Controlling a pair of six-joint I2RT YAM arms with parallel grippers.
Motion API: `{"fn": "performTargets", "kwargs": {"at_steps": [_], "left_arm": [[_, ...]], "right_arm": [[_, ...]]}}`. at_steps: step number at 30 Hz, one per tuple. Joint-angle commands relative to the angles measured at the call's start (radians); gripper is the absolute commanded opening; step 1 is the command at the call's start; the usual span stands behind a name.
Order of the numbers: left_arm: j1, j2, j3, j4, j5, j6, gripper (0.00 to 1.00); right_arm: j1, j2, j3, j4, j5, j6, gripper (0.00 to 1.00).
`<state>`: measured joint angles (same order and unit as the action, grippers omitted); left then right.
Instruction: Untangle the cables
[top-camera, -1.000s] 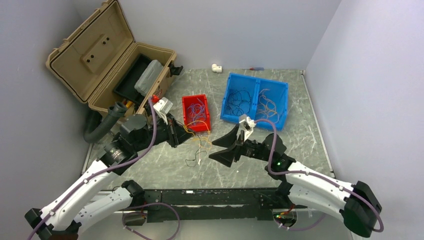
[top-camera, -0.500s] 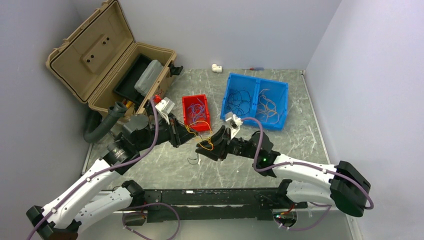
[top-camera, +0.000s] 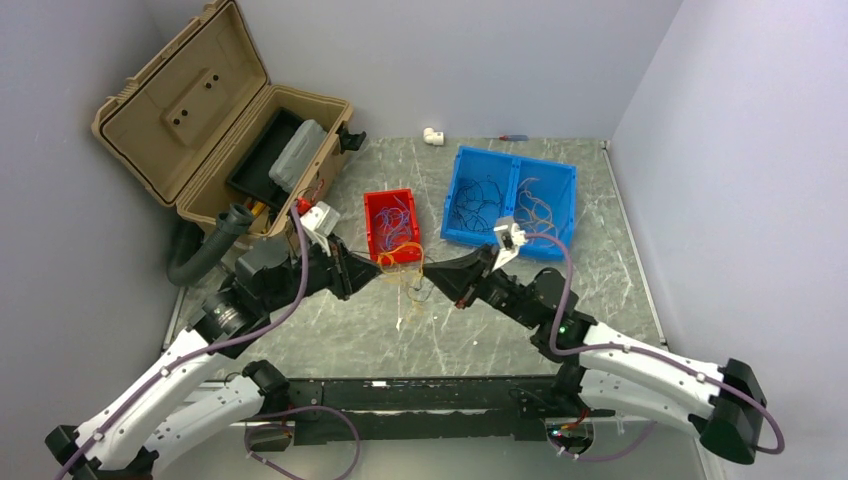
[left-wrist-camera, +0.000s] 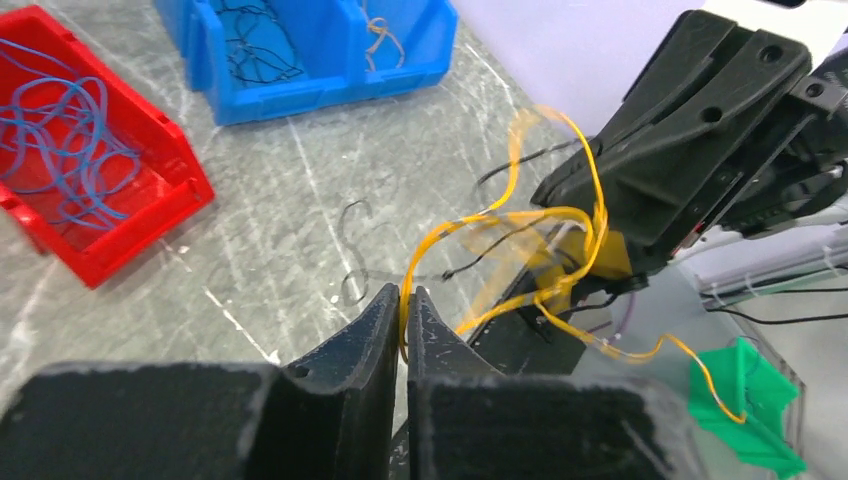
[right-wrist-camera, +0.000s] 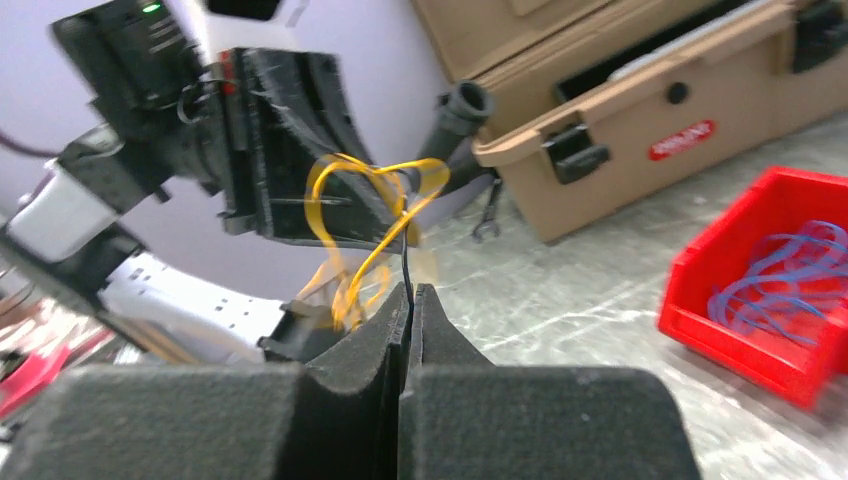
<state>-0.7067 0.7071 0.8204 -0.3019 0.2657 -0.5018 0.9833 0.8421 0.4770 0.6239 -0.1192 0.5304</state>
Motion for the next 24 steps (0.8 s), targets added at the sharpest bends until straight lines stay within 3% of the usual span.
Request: {"fn": "performTargets", "kwargs": {"at_steps": [1,5,8,24], "left_arm": [[-0.003,-0.036,0.002,-0.037,-0.090,0.037,0.11],[-0.004,-0.033,-0.002,-0.062,-0.099,0.055,0.14],[-0.005,-0.033,-0.004,-0.076,-0.118,0.056,0.00],[-0.005,-0.051,0.040,-0.282,-0.416,0.094,0.00]], "right_arm": [[0.001,-0.105,0.036,-0.251,0.244,-0.040,0.00],[0.001,-0.163,0.082,-0.387,0.303,-0.076,0.00],[0.002,-0.180,0.115,-0.459,0.328,-0.089,0.00],[0.000,-0.194,0.333,-0.919,0.816,-0.103,0.00]]}}
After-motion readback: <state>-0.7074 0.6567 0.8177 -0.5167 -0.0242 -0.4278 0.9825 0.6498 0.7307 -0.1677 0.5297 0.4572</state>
